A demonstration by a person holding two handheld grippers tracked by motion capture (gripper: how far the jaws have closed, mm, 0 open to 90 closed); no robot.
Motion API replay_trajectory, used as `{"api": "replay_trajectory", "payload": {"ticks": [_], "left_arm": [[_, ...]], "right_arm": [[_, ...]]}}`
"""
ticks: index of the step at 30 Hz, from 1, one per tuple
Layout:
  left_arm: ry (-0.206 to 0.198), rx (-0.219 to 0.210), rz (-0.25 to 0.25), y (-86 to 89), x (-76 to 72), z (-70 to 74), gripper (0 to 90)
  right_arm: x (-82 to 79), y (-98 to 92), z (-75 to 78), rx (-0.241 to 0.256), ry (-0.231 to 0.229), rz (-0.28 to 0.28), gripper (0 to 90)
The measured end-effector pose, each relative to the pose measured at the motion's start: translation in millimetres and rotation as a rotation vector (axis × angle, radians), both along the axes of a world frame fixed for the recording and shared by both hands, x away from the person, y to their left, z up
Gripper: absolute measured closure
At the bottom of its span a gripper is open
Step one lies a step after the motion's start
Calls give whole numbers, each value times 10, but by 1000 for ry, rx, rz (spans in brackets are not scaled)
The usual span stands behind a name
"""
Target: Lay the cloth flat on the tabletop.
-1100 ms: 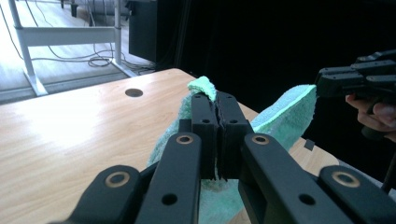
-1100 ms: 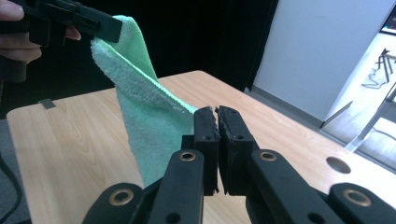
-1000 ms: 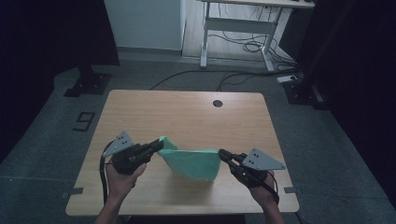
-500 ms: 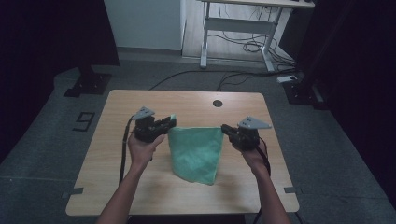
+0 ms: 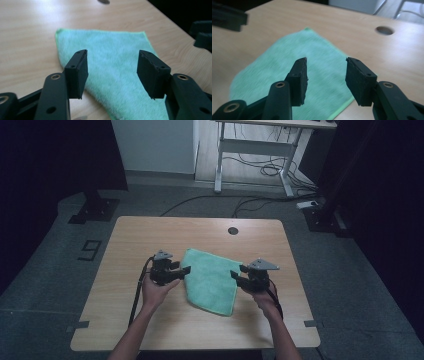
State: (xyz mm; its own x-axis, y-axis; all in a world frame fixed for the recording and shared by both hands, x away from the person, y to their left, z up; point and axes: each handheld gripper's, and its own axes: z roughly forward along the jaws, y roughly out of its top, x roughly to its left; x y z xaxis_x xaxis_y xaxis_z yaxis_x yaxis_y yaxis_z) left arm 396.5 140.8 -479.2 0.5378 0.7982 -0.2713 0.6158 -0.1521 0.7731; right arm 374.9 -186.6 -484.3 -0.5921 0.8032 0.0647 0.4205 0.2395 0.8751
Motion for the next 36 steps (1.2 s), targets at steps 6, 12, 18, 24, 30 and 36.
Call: {"api": "replay_trajectory", "payload": {"ticks": [6, 12, 18, 24, 30, 36], "left_arm": [[21, 46, -60, -139, 183, -168, 439], [37, 76, -108, -371, 480, -213, 430], [94, 130, -82, -488, 776, -333, 428], [172, 151, -71, -380, 843, -490, 428], [176, 131, -92, -258, 684, -548, 446], [193, 83, -104, -125, 375, -563, 445]], "right_arm": [[-118, 165, -237, 14, 61, 72, 522], [-249, 389, -475, 1, 121, 151, 508], [-348, 548, -646, -38, 160, 194, 489], [-405, 555, -665, -67, 184, 204, 487], [-398, 462, -639, -96, 197, 194, 527], [-313, 241, -631, -102, 205, 175, 539]]}}
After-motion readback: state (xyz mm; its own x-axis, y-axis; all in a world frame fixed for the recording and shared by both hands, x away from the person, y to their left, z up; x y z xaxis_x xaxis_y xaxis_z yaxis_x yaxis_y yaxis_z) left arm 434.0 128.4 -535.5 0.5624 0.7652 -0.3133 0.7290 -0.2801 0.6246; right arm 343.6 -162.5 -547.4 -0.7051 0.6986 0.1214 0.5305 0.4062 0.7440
